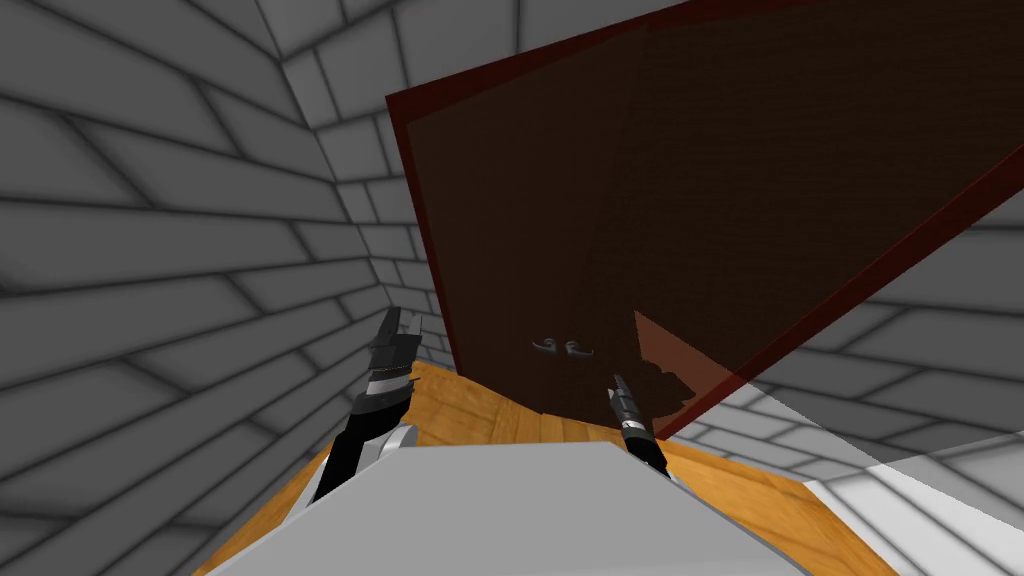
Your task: Pull the door open
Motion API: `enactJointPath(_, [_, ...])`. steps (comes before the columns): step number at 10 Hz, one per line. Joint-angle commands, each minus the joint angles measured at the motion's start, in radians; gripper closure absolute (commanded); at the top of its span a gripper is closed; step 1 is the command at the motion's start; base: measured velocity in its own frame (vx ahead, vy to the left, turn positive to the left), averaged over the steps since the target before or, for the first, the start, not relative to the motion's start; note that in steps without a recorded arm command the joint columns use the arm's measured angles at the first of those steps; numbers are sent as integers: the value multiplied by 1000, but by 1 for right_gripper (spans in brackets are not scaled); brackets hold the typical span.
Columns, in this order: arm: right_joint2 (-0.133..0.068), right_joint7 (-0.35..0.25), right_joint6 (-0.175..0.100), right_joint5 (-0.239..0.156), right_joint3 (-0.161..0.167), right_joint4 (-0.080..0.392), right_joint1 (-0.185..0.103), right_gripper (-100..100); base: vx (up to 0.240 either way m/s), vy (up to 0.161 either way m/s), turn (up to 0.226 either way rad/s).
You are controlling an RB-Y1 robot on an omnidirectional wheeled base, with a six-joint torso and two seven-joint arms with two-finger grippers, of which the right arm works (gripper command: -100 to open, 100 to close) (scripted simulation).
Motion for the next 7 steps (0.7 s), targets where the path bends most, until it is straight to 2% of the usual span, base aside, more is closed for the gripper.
enactJointPath(1, [-4,1,5,-6,-10,-21,21,-100,189,-89,13])
enactJointPath(3, [9,5,0,-4,-5,-22,10,-100,179,-49,75])
enactJointPath(5, [44,7,-7,11,26,-33,-22,-100,222,6,181])
enactJointPath(6, [37,8,14,6,15,-59,-1,-100,100,27,49])
enactJointPath(7, [37,8,14,6,15,-59,-1,100,-13,-6,-44])
